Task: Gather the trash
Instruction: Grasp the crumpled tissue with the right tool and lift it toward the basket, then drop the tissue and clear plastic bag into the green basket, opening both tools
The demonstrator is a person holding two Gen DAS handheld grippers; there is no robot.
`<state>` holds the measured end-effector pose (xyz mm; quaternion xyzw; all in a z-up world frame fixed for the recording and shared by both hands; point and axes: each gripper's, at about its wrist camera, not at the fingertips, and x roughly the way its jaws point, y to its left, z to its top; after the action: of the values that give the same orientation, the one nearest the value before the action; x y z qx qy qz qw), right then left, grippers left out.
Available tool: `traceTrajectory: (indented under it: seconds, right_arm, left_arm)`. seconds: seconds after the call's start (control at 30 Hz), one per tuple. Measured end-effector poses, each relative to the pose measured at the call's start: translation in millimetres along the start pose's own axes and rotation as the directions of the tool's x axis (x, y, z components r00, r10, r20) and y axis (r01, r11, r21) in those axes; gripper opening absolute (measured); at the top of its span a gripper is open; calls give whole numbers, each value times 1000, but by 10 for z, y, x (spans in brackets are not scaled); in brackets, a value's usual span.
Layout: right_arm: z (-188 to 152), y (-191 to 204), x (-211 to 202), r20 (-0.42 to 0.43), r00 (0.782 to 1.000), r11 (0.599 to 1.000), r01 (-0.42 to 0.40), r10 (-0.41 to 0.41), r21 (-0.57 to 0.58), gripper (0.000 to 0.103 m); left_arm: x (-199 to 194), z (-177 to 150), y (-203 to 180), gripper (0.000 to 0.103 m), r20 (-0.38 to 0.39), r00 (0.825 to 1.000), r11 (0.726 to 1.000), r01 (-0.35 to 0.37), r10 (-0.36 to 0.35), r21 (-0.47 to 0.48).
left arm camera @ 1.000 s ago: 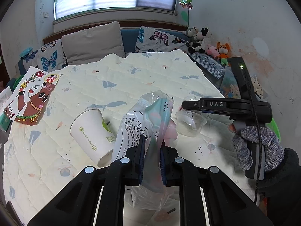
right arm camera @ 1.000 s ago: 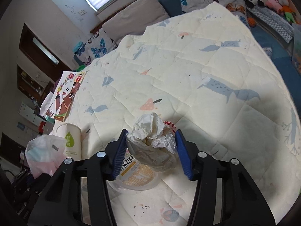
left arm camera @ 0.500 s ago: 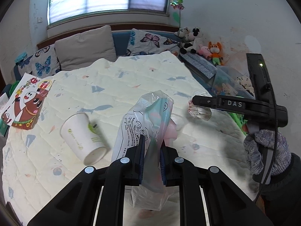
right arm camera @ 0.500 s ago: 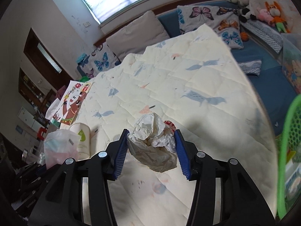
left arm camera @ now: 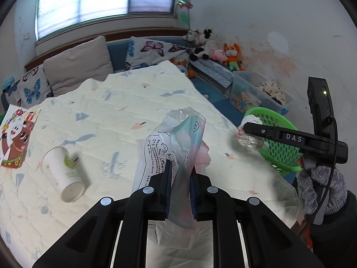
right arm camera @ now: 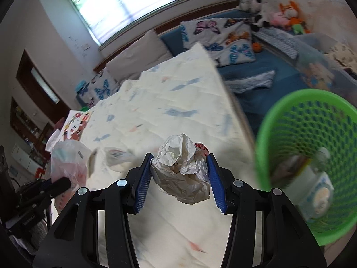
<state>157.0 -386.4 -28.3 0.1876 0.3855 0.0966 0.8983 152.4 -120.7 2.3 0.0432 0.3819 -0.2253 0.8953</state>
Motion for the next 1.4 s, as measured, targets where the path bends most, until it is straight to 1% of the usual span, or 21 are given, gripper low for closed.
traceTrajectory:
  seconds: [0.23,0.33,0.6,0.63,0.73,0.8,0.9,1.03,1.23,1.4]
  right_arm:
    - [-63,-492,-335,26,996,995,88,-90,46,50]
    - [-78,-700,-475,39,990,989,136,-138,62,51]
    - [-134,-1213,-681,49,971,966,225,-232,127,56]
    - [-146,-1259,-701,49,970,964,229,-237,134,57]
    - [-164,-1393,-739,52,967,958,239,-250,158,63]
    - [-185,-1481,-783,60,964,953,246,-260,176,63]
    - [-207,-1554,-842,67,964,952,242,-259,189,63]
    - [-233,-1592,-932,82,964,953,235,-254,190,66]
    - [-320,-1603,-1090,108,960,956,236,-257,177,71]
    - [-374,-1614,-1181,126,957,954,238,-263,180,74]
  left_arm:
    - [128,99,-418,14,-13,999,997,51,-50,52]
    - [186,146,-561,14,-23,997,995,73,-72,63]
    - [329,301,-959,14,-40,993,986,115,-111,117]
    - [353,322,-1003,14,-45,992,985,123,-118,121]
    - [415,370,-1131,14,-54,991,981,132,-125,141]
    - [469,404,-1237,14,-57,990,977,136,-129,162]
    - [554,448,-1374,14,-74,986,971,162,-151,177]
    - [680,518,-1588,14,-93,981,961,185,-169,204]
    - [849,619,-1837,14,-118,970,948,234,-213,214]
    - [1037,652,-2057,14,-149,963,939,253,-223,233]
